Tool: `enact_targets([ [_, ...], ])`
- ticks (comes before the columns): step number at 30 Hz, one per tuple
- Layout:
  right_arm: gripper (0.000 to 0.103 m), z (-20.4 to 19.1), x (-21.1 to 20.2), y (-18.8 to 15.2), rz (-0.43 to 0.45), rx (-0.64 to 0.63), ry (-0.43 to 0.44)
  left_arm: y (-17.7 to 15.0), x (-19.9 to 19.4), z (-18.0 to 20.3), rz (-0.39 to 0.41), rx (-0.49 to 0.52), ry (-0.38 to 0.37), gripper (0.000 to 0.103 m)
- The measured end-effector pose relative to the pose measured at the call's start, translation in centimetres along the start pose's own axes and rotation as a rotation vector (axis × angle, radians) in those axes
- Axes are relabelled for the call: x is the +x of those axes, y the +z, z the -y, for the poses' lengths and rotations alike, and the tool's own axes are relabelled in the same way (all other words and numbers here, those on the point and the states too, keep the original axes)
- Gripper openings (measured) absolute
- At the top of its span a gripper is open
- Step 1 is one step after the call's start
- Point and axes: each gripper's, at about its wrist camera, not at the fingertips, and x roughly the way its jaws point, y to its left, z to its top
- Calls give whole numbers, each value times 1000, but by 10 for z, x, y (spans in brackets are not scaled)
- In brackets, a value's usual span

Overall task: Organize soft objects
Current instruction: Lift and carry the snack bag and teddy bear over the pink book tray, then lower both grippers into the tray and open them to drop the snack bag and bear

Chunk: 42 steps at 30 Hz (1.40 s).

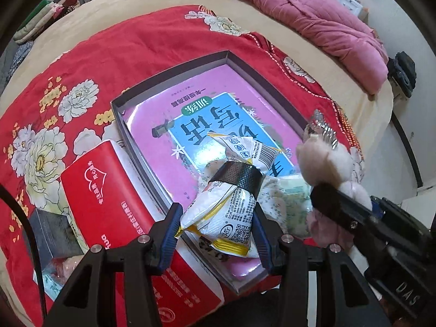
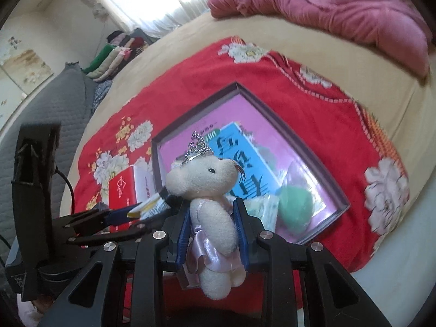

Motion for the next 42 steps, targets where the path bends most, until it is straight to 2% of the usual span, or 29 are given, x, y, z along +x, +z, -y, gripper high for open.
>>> enact_targets([
  [7,31,1,21,3,-22,59,-13,4,13,-11,-30,-20,15,50],
  [16,32,13,41,-1,-82,119,4,4,14,-12,-25,7,6,50],
  [19,38,17,37,-1,-77,130,22,4,15,-10,-28,13,9,51],
  [24,38,17,29,-1,-67,128,33,2,19,-6,-41,23,3,51],
  [26,45,19,26,-2,-68,142,49,1,19,-4,-40,29,4,51],
  [33,53,24,16,-2,-49,170,56,-2,19,-2,-54,35,-15,51],
  [42,58,29,-5,0,-8,189,41,-5,13,2,-53,45,-44,52],
])
